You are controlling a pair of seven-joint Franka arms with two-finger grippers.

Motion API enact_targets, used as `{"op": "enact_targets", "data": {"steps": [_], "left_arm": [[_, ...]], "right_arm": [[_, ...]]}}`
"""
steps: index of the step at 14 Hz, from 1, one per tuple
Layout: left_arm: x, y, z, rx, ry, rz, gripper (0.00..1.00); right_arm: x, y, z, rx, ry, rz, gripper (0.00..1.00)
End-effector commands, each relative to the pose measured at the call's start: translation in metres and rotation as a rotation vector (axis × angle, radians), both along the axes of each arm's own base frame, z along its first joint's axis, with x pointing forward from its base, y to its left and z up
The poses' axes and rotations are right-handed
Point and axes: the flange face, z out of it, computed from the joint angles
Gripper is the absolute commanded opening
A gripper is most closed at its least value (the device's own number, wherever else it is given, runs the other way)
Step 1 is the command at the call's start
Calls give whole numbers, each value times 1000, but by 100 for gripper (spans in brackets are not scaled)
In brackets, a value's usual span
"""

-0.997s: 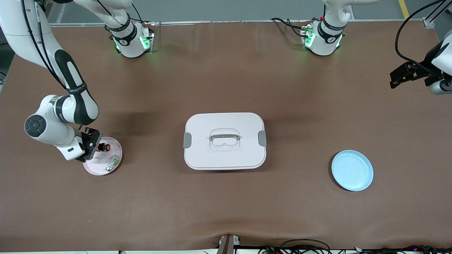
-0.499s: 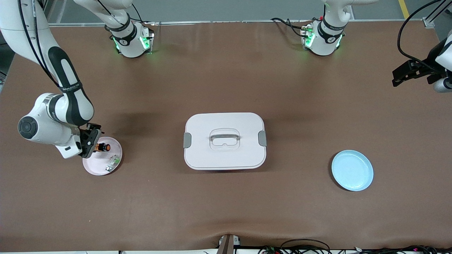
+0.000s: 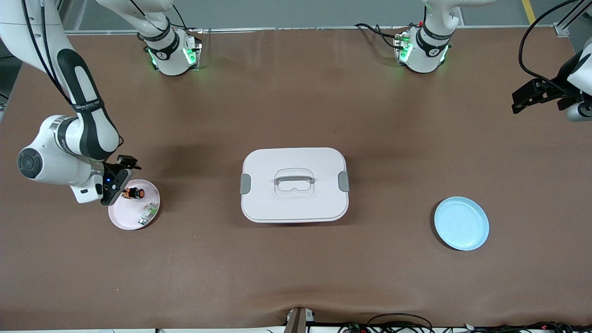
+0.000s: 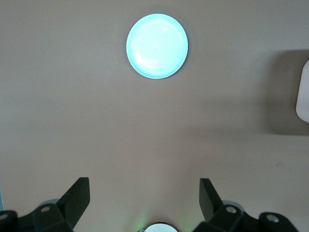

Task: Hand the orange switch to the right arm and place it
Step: 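Open the right gripper to release the switch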

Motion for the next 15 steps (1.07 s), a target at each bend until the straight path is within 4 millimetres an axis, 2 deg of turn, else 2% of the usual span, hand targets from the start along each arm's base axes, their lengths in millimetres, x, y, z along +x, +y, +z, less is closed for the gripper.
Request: {"op": "enact_targets", "data": {"steps": [1,4,7,10,15], "left_arm": [[-3,-4,1,-11,12,2,100],[-5,-4,5,-11,6,4,100],[-5,-14,4,-10,8,-14,100],[-8,-20,11,-14,-3,-43,100],[-18,-20,15,-14,27,-70,100]], "right_arm": [[-9,11,26,-6,20,-119,100],[-8,40,55,-53,84,-327,100],[8,49,94,-88,142,-482,100],[25,49,134,-103,140,-494,100],[33,46,180,-154,142,-463,100]]}}
